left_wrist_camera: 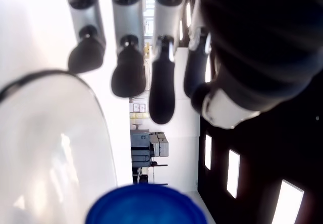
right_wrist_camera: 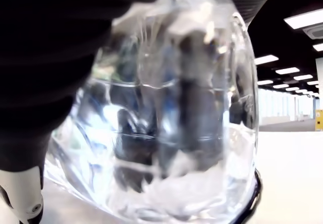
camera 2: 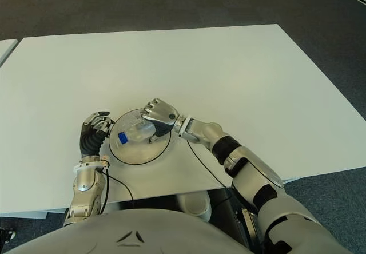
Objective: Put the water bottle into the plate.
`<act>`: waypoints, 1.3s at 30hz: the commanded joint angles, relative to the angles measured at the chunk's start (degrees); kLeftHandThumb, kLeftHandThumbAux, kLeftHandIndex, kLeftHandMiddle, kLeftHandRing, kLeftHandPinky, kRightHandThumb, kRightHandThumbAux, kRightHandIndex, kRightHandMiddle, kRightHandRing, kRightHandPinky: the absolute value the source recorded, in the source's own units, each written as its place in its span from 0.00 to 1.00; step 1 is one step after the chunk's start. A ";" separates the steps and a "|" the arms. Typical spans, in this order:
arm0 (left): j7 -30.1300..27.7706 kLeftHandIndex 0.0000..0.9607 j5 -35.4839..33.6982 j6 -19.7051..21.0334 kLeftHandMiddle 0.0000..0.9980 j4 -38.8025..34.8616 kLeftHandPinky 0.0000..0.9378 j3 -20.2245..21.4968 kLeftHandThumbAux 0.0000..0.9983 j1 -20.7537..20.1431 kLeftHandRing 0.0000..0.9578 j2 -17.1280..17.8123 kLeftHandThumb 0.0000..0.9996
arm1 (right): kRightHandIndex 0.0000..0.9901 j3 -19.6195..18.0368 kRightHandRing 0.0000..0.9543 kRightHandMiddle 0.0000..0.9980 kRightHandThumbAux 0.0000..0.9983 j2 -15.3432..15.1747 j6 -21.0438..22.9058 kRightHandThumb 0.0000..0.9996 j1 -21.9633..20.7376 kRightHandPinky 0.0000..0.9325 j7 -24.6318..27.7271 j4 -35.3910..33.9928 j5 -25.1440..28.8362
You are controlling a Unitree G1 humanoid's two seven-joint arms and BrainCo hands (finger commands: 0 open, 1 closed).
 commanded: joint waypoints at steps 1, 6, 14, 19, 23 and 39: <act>-0.45 0.42 -0.12 0.48 0.57 -0.13 0.80 -0.28 0.68 0.30 0.80 -0.31 0.84 | 0.44 3.18 0.84 0.79 0.73 0.00 -0.38 0.70 2.00 0.85 1.00 4.31 -1.46; -0.48 0.42 -0.24 0.47 0.57 -0.19 0.79 -0.30 0.68 0.37 0.79 -0.34 0.84 | 0.42 2.18 0.57 0.50 0.73 -0.42 -3.11 0.68 1.81 0.61 5.40 4.02 2.93; -0.56 0.42 -0.18 0.03 0.57 -0.08 0.80 -0.36 0.68 0.35 0.80 -0.24 0.84 | 0.12 2.58 0.17 0.15 0.62 -0.26 -2.50 0.19 0.47 0.24 8.12 4.38 3.77; -0.51 0.42 -0.07 0.05 0.58 -0.02 0.80 -0.37 0.68 0.28 0.80 -0.10 0.84 | 0.02 3.00 0.03 0.02 0.56 -0.36 -1.76 0.15 -0.12 0.06 7.94 4.65 2.84; -0.33 0.42 0.27 0.00 0.58 0.07 0.80 -0.36 0.68 0.23 0.80 0.01 0.84 | 0.00 3.39 0.01 0.01 0.47 -0.64 -1.63 0.21 -0.53 0.02 7.35 4.76 2.23; -0.23 0.42 0.57 -0.43 0.58 0.37 0.80 -0.41 0.68 0.09 0.80 0.24 0.84 | 0.00 3.91 0.00 0.00 0.20 -1.67 -2.39 0.43 -1.38 0.00 6.21 4.04 2.80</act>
